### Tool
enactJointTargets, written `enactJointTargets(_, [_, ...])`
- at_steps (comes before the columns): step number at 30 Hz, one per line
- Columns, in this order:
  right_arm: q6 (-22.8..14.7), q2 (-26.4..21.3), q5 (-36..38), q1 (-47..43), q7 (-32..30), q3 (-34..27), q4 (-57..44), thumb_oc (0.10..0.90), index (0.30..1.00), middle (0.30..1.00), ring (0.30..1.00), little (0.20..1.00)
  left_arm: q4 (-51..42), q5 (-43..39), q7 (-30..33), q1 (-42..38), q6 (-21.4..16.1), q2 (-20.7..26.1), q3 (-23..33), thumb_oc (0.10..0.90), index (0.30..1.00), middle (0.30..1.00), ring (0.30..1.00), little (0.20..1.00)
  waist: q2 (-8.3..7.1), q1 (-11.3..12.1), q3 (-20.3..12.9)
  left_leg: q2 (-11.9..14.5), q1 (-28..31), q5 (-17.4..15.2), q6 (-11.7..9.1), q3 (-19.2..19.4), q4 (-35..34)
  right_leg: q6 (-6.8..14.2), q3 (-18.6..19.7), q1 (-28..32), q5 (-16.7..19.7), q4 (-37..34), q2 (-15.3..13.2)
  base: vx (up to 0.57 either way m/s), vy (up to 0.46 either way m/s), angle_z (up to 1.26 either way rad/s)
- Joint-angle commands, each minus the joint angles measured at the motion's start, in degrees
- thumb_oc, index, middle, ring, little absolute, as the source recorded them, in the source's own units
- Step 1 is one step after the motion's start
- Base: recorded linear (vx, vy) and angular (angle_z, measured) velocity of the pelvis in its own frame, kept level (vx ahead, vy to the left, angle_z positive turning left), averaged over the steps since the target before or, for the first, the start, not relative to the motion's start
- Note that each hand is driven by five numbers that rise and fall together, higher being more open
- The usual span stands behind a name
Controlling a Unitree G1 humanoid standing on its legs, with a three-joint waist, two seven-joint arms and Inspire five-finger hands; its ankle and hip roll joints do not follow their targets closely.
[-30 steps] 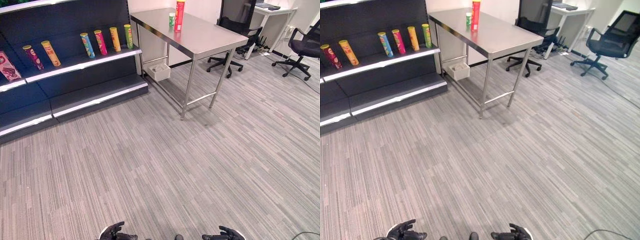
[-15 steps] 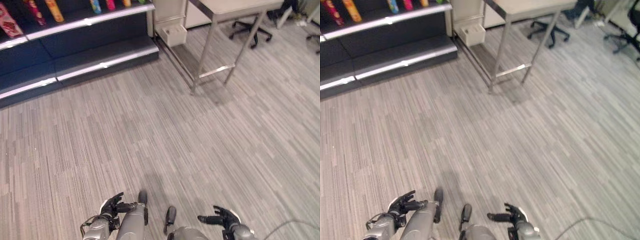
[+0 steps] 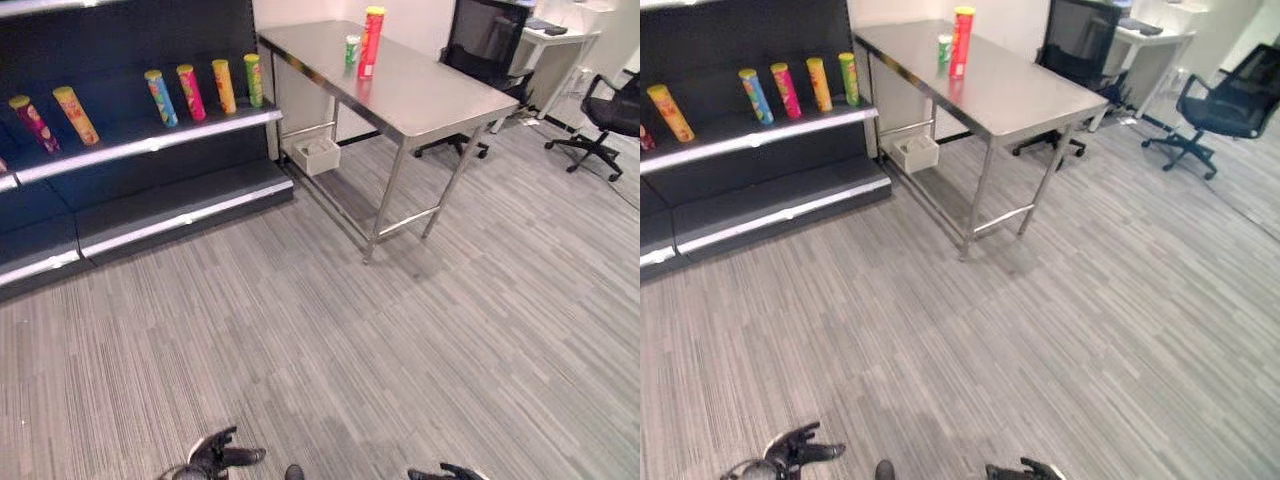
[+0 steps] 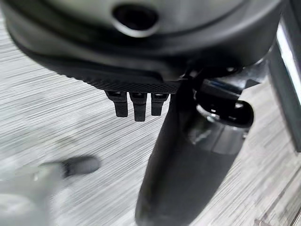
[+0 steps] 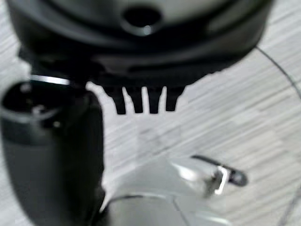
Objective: Put the goods on the table back onto the shelves and tidy them up.
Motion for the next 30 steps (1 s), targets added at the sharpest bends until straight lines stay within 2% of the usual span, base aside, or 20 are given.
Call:
enactJointTargets(1, [-1.33, -1.58, 1.14, -3.01, -0.42, -0.49, -3.53, 0.8, 0.9, 0.9, 0.9, 0.9, -3.72, 1.48, -0.22, 0.51, -1.36, 0.75, 0.81, 0.8, 0.9, 0.9, 0.9, 0.9, 2.49, -0.56, 5.09, 2.74, -3.14, 1.49, -5.93, -0.98, -2.28, -0.42, -3.85, 10.67, 10.94, -20.14, 2.46, 0.59, -0.012, 0.07])
enactJointTargets(2, [-1.26, -1.8, 1.29, -3.47, -0.62, -0.37, -3.45, 0.8, 0.9, 0.9, 0.9, 0.9, -4.19, 1.62, -0.15, -0.36, -1.77, 0.91, -0.07, 0.8, 0.9, 0.9, 0.9, 0.9, 2.27, -2.08, 5.92, 2.27, -0.9, -0.34, -6.63, -2.0, -2.28, -0.2, -5.24, 8.53, 9.64, -30.31, 4.13, 0.46, -0.09, 0.13])
enactJointTargets(4, [-1.13, -1.91, 1.56, -3.51, -0.84, -0.61, -3.16, 0.8, 0.9, 0.9, 0.9, 0.9, -4.56, 1.7, -0.05, -0.88, -1.91, 1.02, -0.18, 0.8, 0.9, 0.9, 0.9, 0.9, 1.55, -3.27, 6.38, 1.55, 1.33, -2.26, -7.15, -3.05, -2.28, 0.96, -5.02, 7.84, 11.4, -42.08, 6.39, 0.42, -0.102, 0.12])
enactJointTargets(7, [-0.96, -1.69, 1.08, -2.87, -0.79, -1.1, -2.13, 0.8, 0.9, 0.9, 0.9, 0.9, -4.32, 2.89, -0.22, -1.62, -2.18, 0.95, 0.02, 0.8, 0.9, 0.9, 0.9, 0.9, 0.27, -5.15, 6.35, 0.28, 5.23, -5.36, -7.78, -5.01, -2.28, 3.15, -4.43, 4.33, 16.25, -52.82, 8.73, 0.42, -0.071, 0.38])
enactJointTargets(10, [-0.81, -1.56, 0.39, -2.44, -0.64, -1.25, -1.18, 0.8, 0.9, 0.9, 0.9, 0.9, -4.49, 3.14, -0.33, -1.61, -2.22, 0.7, 0.34, 0.8, 0.9, 0.9, 0.9, 0.9, 0.31, -5.78, 6.33, 0.57, 7.37, -7.03, -8.29, -6.08, -2.28, 4.05, -5.96, 3.19, 17.5, -55.42, 9.44, 0.3, -0.07, 0.67])
enactJointTargets(11, [-0.99, -1.82, 0.2, -1.95, -0.41, -1.05, -0.24, 0.8, 0.9, 0.9, 0.9, 0.9, -4.28, 3.18, -0.56, -1.2, -2.46, 0.2, 0.45, 0.8, 0.9, 0.9, 0.9, 0.9, -0.26, -5.79, 5.33, 0.18, 8.79, -8.85, -8.36, -7.33, -2.28, 3.45, -6.51, 3.96, 18.42, -55.43, 9.13, 0.53, -0.156, 0.46])
enactJointTargets(13, [-0.99, -2.12, -0.02, -1.32, -0.11, -0.86, -0.18, 0.8, 0.9, 0.9, 0.9, 0.9, -4.14, 3.34, -0.53, -1.0, -2.44, -0.07, 0.25, 0.8, 0.9, 0.9, 0.9, 0.9, 0.04, -6.19, 4.5, 1.42, 10.52, -9.97, -8.59, -7.77, -2.28, 2.64, -6.82, 5.12, 18.68, -55.43, 9.84, 0.51, -0.192, 0.24])
enactJointTargets(15, [-1.31, -3.01, 0.48, -1.19, 0.24, -0.62, -0.32, 0.8, 0.9, 0.9, 0.9, 0.9, -5.07, 2.39, -0.64, -0.83, -2.47, -0.81, -0.44, 0.8, 0.9, 0.9, 0.9, 0.9, 1.17, -6.17, 3.67, 4.02, 11.21, -8.66, -9.82, -8.29, 0.72, 1.04, -6.71, 7.96, 17.74, -55.0, 11.36, 0.54, -0.255, 0.37])
enactJointTargets(17, [-1.57, -4.02, 0.64, -1.38, 0.36, -0.36, -1.07, 0.8, 0.9, 0.9, 0.9, 0.9, -6.79, 1.33, -0.93, -0.38, -2.41, -0.88, -1.33, 0.8, 0.9, 0.9, 0.9, 0.9, 1.59, -5.97, 3.89, 5.41, 7.15, -4.84, -12.92, -7.36, 13.36, -1.11, -7.14, 11.63, 14.82, -54.53, 12.4, 0.33, -0.197, 0.05])
enactJointTargets(18, [-1.57, -3.99, 0.63, -1.4, 0.36, -0.35, -1.07, 0.8, 0.9, 0.9, 0.9, 0.9, -6.79, 1.33, -0.93, -0.39, -2.41, -0.84, -1.32, 0.8, 0.9, 0.9, 0.9, 0.9, 1.4, -6.09, 3.76, 5.21, 6.95, -4.63, -12.88, -7.48, 13.29, -1.09, -7.2, 11.46, 14.86, -54.52, 12.18, 0.18, -0.135, 0.06])
enactJointTargets(20, [-1.52, -4.7, 0.73, -1.65, 0.36, -0.14, -2.54, 0.8, 0.9, 0.9, 0.9, 0.9, -7.95, 0.22, -0.94, -0.25, -2.15, -0.76, -1.52, 0.8, 0.9, 0.9, 0.9, 0.9, 0.59, -5.39, 5.4, 5.42, -0.34, 1.79, -14.52, -8.05, 28.93, -3.28, -7.09, 14.44, 12.58, -54.23, 12.31, 0.19, -0.215, 0.0])
enactJointTargets(21, [-1.33, -5.14, 1.38, -2.59, -0.01, 0.1, -3.09, 0.8, 0.9, 0.9, 0.9, 0.9, -7.95, 0.05, -0.45, -0.33, -1.96, -0.95, -1.56, 0.8, 0.9, 0.9, 0.9, 0.9, -0.77, -4.57, 7.13, 5.51, -5.82, 4.49, -14.08, -6.57, 38.7, -4.88, -6.53, 16.5, 10.92, -54.46, 12.05, 0.16, -0.211, 0.05])
enactJointTargets(22, [-1.33, -5.15, 1.39, -2.62, -0.02, 0.09, -3.08, 0.8, 0.9, 0.9, 0.9, 0.9, -7.94, 0.05, -0.45, -0.36, -1.96, -0.95, -1.56, 0.8, 0.9, 0.9, 0.9, 0.9, -0.58, -4.61, 7.12, 5.71, -6.11, 4.24, -14.1, -6.65, 39.18, -4.91, -6.6, 16.41, 10.91, -54.42, 12.24, 0.22, -0.192, 0.19])
enactJointTargets(23, [-1.12, -5.28, 1.65, -3.13, -0.14, 0.21, -2.91, 0.8, 0.9, 0.9, 0.9, 0.9, -8.03, -0.31, -0.43, -0.34, -2.05, -1.0, -1.64, 0.8, 0.9, 0.9, 0.9, 0.9, -0.99, -3.91, 7.63, 6.3, -9.19, 3.49, -13.29, -5.49, 39.55, -5.06, -6.55, 17.87, 9.84, -54.77, 12.12, 0.27, -0.077, 0.0])
enactJointTargets(24, [-1.16, -5.23, 2.15, -3.57, -0.24, 0.44, -2.57, 0.8, 0.9, 0.9, 0.9, 0.9, -7.83, -0.92, -0.56, -0.38, -2.09, -1.32, -1.74, 0.8, 0.9, 0.9, 0.9, 0.9, -1.35, -2.79, 7.79, 7.44, -13.96, 1.85, -12.4, -3.03, 37.01, -4.75, -6.21, 19.9, 8.75, -55.43, 11.63, 0.36, -0.062, -0.05])
enactJointTargets(25, [-1.21, -5.19, 2.27, -3.92, -0.27, 0.53, -2.44, 0.8, 0.9, 0.9, 0.9, 0.9, -7.65, -0.97, -0.72, -0.37, -1.99, -1.47, -1.83, 0.8, 0.9, 0.9, 0.9, 0.9, -1.26, -2.24, 8.0, 8.9, -14.9, 1.11, -12.3, -1.63, 32.89, -4.31, -6.13, 20.47, 8.23, -55.43, 11.43, 0.49, 0.077, -0.25])
enactJointTargets(26, [-1.47, -5.14, 2.33, -4.17, -0.47, 0.65, -2.94, 0.8, 0.9, 0.9, 0.9, 0.9, -7.59, -0.5, -0.75, 0.03, -1.94, -1.54, -2.01, 0.8, 0.9, 0.9, 0.9, 0.9, -1.03, -1.42, 7.59, 10.92, -15.44, 1.16, -12.11, 0.04, 20.15, -3.03, -6.23, 21.38, 6.85, -55.43, 10.9, 0.31, 0.104, -0.22])
enactJointTargets(27, [-1.47, -5.14, 2.32, -4.17, -0.47, 0.65, -2.94, 0.8, 0.9, 0.9, 0.9, 0.9, -7.59, -0.5, -0.75, 0.03, -1.94, -1.54, -2.01, 0.8, 0.9, 0.9, 0.9, 0.9, -1.07, -1.39, 7.62, 10.88, -15.32, 1.23, -12.11, 0.1, 20.01, -3.02, -6.19, 21.4, 6.84, -55.43, 10.85, 0.52, 0.236, -0.27])
enactJointTargets(28, [-1.68, -5.45, 1.83, -4.28, -0.81, 1.01, -2.97, 0.8, 0.9, 0.9, 0.9, 0.9, -7.34, 0.01, -0.78, 0.49, -1.84, -1.5, -1.98, 0.8, 0.9, 0.9, 0.9, 0.9, 0.66, 0.11, 7.59, 12.69, -17.32, 8.28, -14.07, -1.68, 6.11, -2.41, -6.15, 23.83, 4.45, -55.43, 11.83, 0.41, 0.2, -0.17])
enactJointTargets(30, [-1.73, -5.51, 1.51, -4.42, -1.05, 1.08, -2.64, 0.8, 0.9, 0.9, 0.9, 0.9, -5.92, 0.01, -0.57, 0.3, -1.75, -1.78, -1.97, 0.8, 0.9, 0.9, 0.9, 0.9, 1.44, 1.26, 7.16, 12.94, -19.36, 10.91, -15.62, -4.43, -2.27, -2.15, -5.09, 26.16, 2.72, -55.43, 12.2, 0.48, 0.211, 0.05])
